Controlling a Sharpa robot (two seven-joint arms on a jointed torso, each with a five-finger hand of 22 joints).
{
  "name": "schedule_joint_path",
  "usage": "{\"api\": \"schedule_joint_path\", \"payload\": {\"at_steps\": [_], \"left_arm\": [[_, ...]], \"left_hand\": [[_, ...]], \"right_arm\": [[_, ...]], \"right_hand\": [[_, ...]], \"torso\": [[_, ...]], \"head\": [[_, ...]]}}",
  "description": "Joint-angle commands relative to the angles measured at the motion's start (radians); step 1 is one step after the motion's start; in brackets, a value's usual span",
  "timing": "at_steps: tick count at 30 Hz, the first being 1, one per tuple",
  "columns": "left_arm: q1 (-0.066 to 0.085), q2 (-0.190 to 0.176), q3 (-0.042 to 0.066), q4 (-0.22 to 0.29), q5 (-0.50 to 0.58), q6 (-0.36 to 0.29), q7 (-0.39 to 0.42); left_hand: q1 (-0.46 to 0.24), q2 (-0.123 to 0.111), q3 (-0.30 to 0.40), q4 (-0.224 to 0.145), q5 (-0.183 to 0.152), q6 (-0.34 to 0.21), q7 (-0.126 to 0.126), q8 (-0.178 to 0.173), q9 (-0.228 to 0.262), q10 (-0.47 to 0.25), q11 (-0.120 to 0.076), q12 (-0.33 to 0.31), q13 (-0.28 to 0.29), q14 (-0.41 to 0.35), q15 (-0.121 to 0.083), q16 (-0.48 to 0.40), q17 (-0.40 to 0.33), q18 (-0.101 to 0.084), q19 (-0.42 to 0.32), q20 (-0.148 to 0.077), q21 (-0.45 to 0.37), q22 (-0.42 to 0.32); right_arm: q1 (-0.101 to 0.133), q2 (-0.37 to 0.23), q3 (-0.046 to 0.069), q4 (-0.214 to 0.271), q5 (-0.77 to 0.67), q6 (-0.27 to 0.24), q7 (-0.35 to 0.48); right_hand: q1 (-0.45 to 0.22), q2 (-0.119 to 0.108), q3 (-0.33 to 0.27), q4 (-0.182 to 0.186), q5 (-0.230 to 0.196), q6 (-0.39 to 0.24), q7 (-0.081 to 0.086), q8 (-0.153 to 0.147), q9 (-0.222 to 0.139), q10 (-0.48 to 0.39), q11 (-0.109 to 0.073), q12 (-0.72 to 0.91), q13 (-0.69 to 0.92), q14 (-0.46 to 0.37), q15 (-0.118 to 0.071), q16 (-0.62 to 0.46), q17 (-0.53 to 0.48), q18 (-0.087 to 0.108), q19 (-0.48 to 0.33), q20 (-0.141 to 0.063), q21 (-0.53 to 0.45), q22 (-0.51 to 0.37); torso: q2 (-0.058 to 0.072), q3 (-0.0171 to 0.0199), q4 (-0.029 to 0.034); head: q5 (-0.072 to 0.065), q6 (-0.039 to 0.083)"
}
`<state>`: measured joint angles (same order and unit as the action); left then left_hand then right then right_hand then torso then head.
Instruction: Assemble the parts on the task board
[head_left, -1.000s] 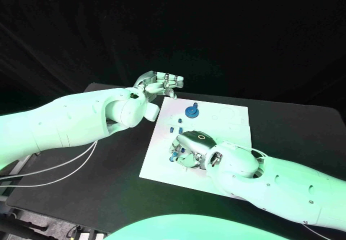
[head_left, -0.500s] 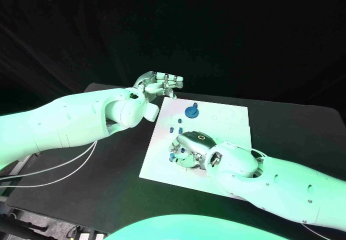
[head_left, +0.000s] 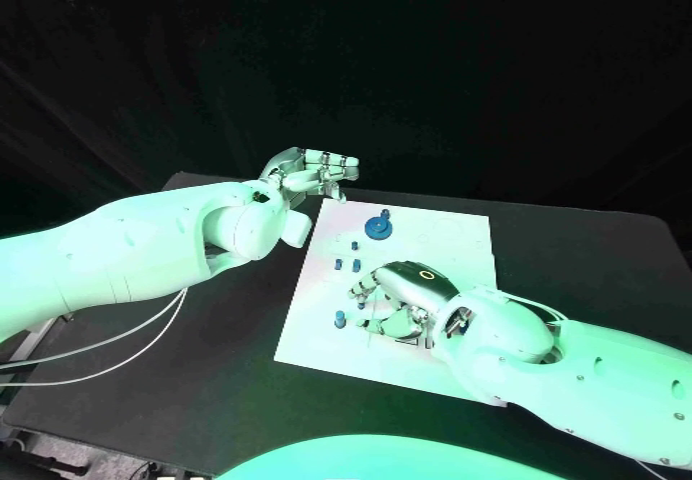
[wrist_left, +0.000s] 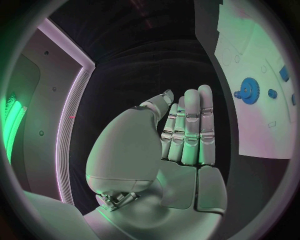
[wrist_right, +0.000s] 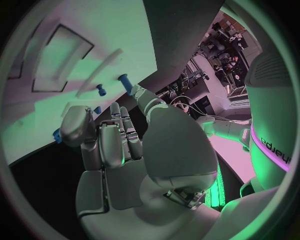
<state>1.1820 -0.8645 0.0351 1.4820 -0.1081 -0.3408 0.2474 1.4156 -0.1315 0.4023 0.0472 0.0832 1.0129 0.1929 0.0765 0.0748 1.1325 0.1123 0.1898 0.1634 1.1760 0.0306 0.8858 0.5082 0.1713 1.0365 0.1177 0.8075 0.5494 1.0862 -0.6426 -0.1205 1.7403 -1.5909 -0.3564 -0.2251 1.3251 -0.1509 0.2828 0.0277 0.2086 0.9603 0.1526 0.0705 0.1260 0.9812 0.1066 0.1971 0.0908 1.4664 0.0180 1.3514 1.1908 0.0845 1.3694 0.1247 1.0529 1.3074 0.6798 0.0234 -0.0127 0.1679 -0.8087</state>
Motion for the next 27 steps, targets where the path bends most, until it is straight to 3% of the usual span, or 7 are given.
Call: {"api": "schedule_joint_path", "payload": {"at_steps": [1,3,7,11,12,21,27], "left_arm": [[0.001,0.0,0.0,0.001,0.004,0.015,0.004],[0.001,-0.002,-0.002,0.001,0.004,0.015,0.004],[0.001,-0.009,-0.006,0.003,0.004,0.014,0.005],[0.0,-0.015,-0.012,0.006,0.004,0.015,0.005],[0.0,-0.017,-0.013,0.006,0.004,0.015,0.005],[-0.001,-0.021,-0.018,0.008,0.004,0.018,0.004],[-0.002,-0.021,-0.019,0.007,0.004,0.021,0.004]], "left_hand": [[0.008,0.001,0.0,-0.006,-0.002,-0.004,-0.001,0.005,-0.001,-0.004,0.0,0.004,0.002,-0.005,0.001,0.003,-0.002,0.013,0.006,0.002,-0.003,-0.001],[0.008,0.001,0.0,-0.006,-0.002,-0.004,-0.001,0.005,-0.001,-0.004,0.0,0.004,0.002,-0.005,0.001,0.003,-0.002,0.013,0.006,0.002,-0.003,-0.001],[0.008,0.001,0.0,-0.006,-0.002,-0.004,-0.001,0.005,-0.001,-0.004,0.0,0.004,0.002,-0.005,0.001,0.003,-0.002,0.013,0.006,0.002,-0.003,-0.001],[0.008,0.001,0.0,-0.006,-0.002,-0.004,-0.001,0.005,-0.001,-0.005,0.0,0.005,0.002,-0.005,0.001,0.003,-0.002,0.013,0.006,0.002,-0.003,-0.001],[0.008,0.001,0.0,-0.006,-0.002,-0.004,-0.001,0.005,-0.001,-0.005,0.0,0.005,0.002,-0.005,0.001,0.003,-0.002,0.013,0.006,0.002,-0.003,-0.001],[0.008,0.001,0.0,-0.006,-0.002,-0.004,-0.001,0.005,-0.001,-0.005,0.0,0.005,0.002,-0.005,0.001,0.003,-0.002,0.013,0.006,0.002,-0.003,-0.001],[0.008,0.001,0.0,-0.006,-0.002,-0.004,-0.001,0.005,-0.001,-0.005,0.0,0.005,0.002,-0.005,0.001,0.003,-0.002,0.013,0.006,0.002,-0.003,-0.001]], "right_arm": [[0.034,-0.083,0.003,0.044,0.148,-0.084,0.038],[0.052,-0.14,0.004,0.063,0.213,-0.083,0.033],[0.077,-0.259,0.004,0.099,0.296,-0.075,-0.003],[0.076,-0.353,0.003,0.141,0.296,-0.06,-0.057],[0.072,-0.372,0.002,0.152,0.286,-0.057,-0.072],[0.019,-0.458,-0.003,0.203,0.188,-0.079,-0.189],[-0.014,-0.437,-0.004,0.197,0.133,-0.086,-0.254]], "right_hand": [[-0.01,0.023,-0.012,0.015,0.002,0.028,0.016,0.019,0.007,0.089,-0.008,0.055,0.02,0.031,-0.003,0.008,0.015,0.012,0.011,-0.006,0.025,0.051],[-0.026,0.028,-0.021,0.031,0.0,0.05,0.009,0.03,0.012,0.18,-0.024,0.108,0.043,0.035,-0.013,0.016,0.026,0.008,0.021,-0.011,0.045,0.06],[-0.102,0.011,-0.094,0.087,0.021,0.131,-0.046,0.082,0.04,0.344,-0.079,0.295,0.177,0.053,-0.059,0.057,0.085,-0.012,0.068,-0.05,0.152,0.109],[-0.099,0.032,-0.223,0.144,0.097,0.104,-0.083,0.143,0.13,0.351,-0.111,0.958,0.917,0.069,-0.06,0.121,0.184,-0.034,0.103,-0.089,0.242,0.156],[-0.123,0.038,-0.242,0.165,0.089,0.113,-0.067,0.157,0.143,0.365,-0.096,1.011,0.987,0.072,-0.074,0.13,0.201,-0.035,0.106,-0.088,0.251,0.161],[-0.103,0.06,-0.336,0.224,0.096,0.062,-0.062,0.202,0.223,0.39,-0.092,1.122,1.146,0.079,-0.071,0.156,0.247,-0.037,0.117,-0.07,0.278,0.178],[-0.104,0.06,-0.371,0.254,0.095,0.049,-0.06,0.209,0.243,0.389,-0.091,1.124,1.158,0.08,-0.07,0.16,0.254,-0.038,0.119,-0.068,0.283,0.182]], "torso": [[-0.004,-0.0011,-0.003],[-0.006,-0.0017,-0.0066],[-0.012,-0.0024,-0.0185],[-0.016,0.0006,-0.0291],[-0.017,0.0007,-0.0317],[-0.024,0.0006,-0.0476],[-0.025,0.0003,-0.0435]], "head": [[-0.028,0.013],[-0.043,0.018],[-0.08,0.029],[-0.109,0.033],[-0.116,0.033],[-0.143,0.03],[-0.145,0.025]]}}
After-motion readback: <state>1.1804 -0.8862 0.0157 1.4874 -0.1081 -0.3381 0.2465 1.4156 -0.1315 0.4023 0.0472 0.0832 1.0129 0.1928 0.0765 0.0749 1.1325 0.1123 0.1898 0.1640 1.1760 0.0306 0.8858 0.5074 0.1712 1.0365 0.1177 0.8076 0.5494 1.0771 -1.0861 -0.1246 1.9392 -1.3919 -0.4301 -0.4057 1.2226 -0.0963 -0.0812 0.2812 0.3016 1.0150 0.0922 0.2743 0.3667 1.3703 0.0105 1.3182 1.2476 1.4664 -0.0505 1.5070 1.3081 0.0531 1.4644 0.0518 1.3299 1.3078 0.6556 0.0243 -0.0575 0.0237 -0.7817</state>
